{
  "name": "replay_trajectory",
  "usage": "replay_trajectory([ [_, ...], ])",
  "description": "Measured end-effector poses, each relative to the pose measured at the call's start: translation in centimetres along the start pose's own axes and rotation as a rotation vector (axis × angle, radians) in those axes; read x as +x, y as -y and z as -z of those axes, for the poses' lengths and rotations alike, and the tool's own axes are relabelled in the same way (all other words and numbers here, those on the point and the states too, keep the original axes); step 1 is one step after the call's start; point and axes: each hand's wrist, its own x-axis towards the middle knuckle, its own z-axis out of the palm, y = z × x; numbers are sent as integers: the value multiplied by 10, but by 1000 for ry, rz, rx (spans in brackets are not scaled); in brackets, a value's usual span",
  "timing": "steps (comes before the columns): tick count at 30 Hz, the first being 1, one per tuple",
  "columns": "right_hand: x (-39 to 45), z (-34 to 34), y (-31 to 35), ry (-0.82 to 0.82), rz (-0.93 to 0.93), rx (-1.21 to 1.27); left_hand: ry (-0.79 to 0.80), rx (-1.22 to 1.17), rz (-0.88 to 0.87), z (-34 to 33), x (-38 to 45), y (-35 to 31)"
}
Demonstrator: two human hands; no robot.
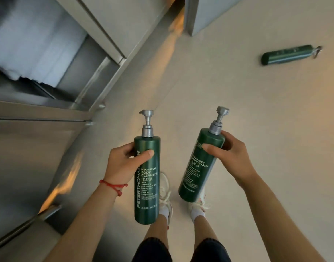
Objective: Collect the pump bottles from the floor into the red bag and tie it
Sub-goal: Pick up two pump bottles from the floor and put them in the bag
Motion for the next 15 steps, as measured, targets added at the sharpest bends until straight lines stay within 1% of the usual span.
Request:
replay_trajectory([
  [6, -91, 32, 97, -70, 58, 87, 90, -33, -91, 14, -63, -101],
  [11, -167, 52, 147, -185, 82, 180, 148, -30, -156, 19, -111, -175],
  [15, -222, 67, 167, -277, 116, 242, 222, -19, -213, 6, -145, -228],
])
